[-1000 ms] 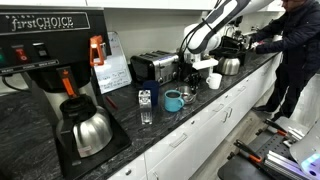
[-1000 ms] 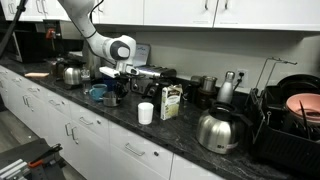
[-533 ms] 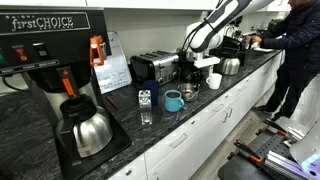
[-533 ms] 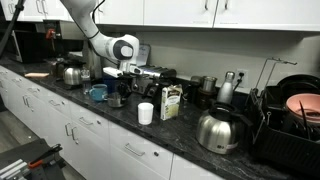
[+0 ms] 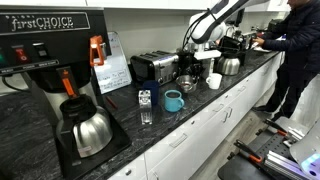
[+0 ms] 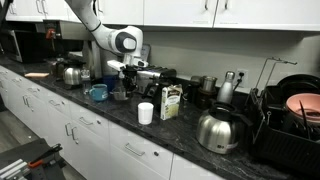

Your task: Move the silver pot backwards.

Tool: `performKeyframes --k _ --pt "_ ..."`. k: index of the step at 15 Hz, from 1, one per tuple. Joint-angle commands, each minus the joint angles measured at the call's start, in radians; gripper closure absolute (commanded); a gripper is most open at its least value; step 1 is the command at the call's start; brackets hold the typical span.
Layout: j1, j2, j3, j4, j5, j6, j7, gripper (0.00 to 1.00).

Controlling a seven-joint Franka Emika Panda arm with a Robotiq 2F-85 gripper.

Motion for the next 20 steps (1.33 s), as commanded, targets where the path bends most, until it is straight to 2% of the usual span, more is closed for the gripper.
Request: performKeyframes --k 1,5,7,16,17,18,20 --pt "-0.026 -0.046 0.019 0.003 0.081 -0.014 -0.032 0.99" --pt "-0.029 -0.082 0.027 0.034 0.175 -0.029 -0.064 0.99" --pt "-0.022 -0.094 0.033 0.066 0.187 -0.053 -0.07 0.99" --pt "0.048 0.013 0.106 0.298 0.124 -0.12 -0.059 0.99" --pt "0.055 0.027 0.11 0.313 0.118 -0.126 -0.062 0.99" --pt "0.055 -0.006 0.109 0.255 0.133 -0.073 -0.039 0.94" --pt "0.061 0.018 0.111 0.281 0.126 -0.08 -0.04 0.94"
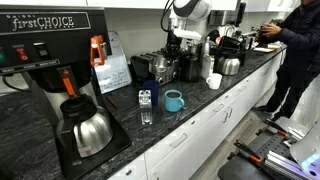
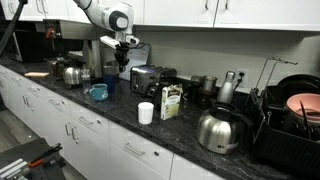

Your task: Move the silver pot backwards.

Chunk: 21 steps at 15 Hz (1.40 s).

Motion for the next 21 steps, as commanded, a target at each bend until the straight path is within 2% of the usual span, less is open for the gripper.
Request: performKeyframes --k 1,8,9,11,15,21 --pt "-0.003 0.003 0.002 0.006 -0.002 -0.005 -0.001 0.94" --pt "-0.004 0.003 0.001 0.014 -0.002 -0.021 -0.003 0.94" --pt "-0.004 0.003 0.001 0.014 -0.002 -0.021 -0.003 0.99" --pt "0.005 0.017 0.005 0.042 -0.011 -0.011 0.005 0.99" --pt "0.037 0.07 0.022 0.129 -0.026 0.001 0.008 0.99" --pt "0.105 0.226 0.026 0.326 -0.079 0.06 0.017 0.99"
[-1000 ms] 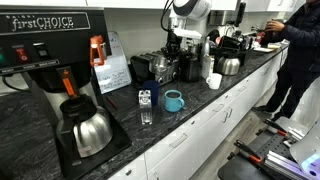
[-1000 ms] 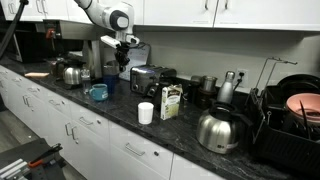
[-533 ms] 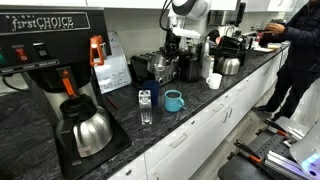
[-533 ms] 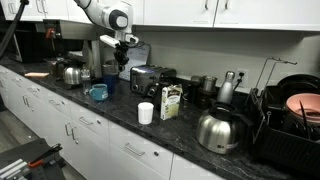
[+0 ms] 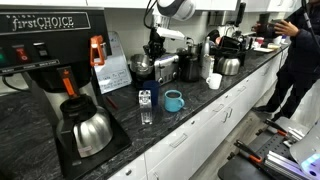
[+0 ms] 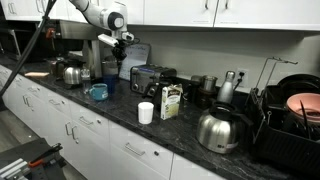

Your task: Move the silver pot backwards.

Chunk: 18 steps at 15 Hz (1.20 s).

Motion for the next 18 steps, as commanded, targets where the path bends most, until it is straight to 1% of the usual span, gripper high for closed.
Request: performKeyframes --k 1,4,7,13,18 --pt "0.025 0.106 -0.002 0.137 -0.039 0.033 0.013 0.99" --pt "0.048 0.185 -0.003 0.224 -0.05 0.066 0.009 0.99" --pt "0.067 0.254 -0.005 0.302 -0.056 0.064 0.007 0.99" --pt "0.1 0.348 -0.009 0.375 -0.075 0.08 0.006 0.99" --pt "0.128 0.447 -0.013 0.464 -0.09 0.06 -0.004 0.99"
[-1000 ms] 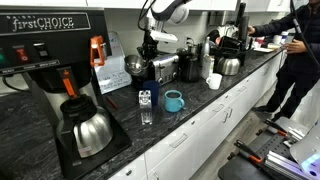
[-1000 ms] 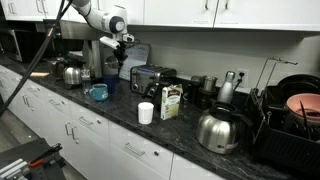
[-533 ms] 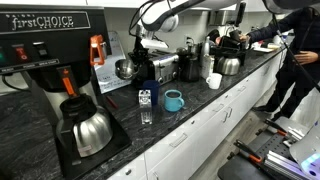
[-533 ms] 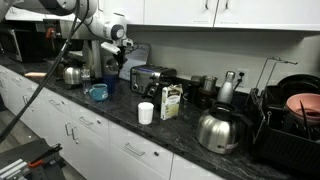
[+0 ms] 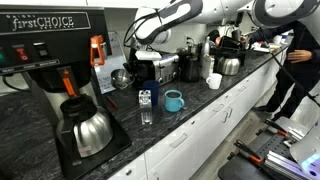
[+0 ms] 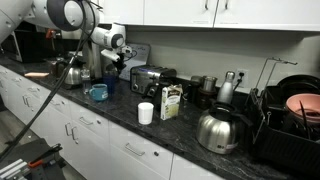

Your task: Move the silver pot backwards.

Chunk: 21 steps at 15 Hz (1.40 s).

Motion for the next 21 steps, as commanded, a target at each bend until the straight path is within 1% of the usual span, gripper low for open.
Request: performKeyframes --k 1,6,12,13,14,15,21 --pt "0.024 0.081 -0.014 0.108 -0.027 -0.042 -0.005 0.99" --pt "0.039 0.154 -0.027 0.164 -0.058 -0.084 -0.009 0.99" --pt "0.026 0.189 -0.029 0.187 -0.053 -0.156 -0.015 0.98" --pt "0.024 0.188 -0.025 0.191 -0.049 -0.164 -0.018 0.69" --pt "0.022 0.189 -0.022 0.197 -0.046 -0.175 -0.021 0.68" --pt "0.019 0.188 -0.017 0.201 -0.041 -0.183 -0.026 0.62" --pt "0.01 0.174 -0.006 0.224 -0.027 -0.183 -0.03 0.2"
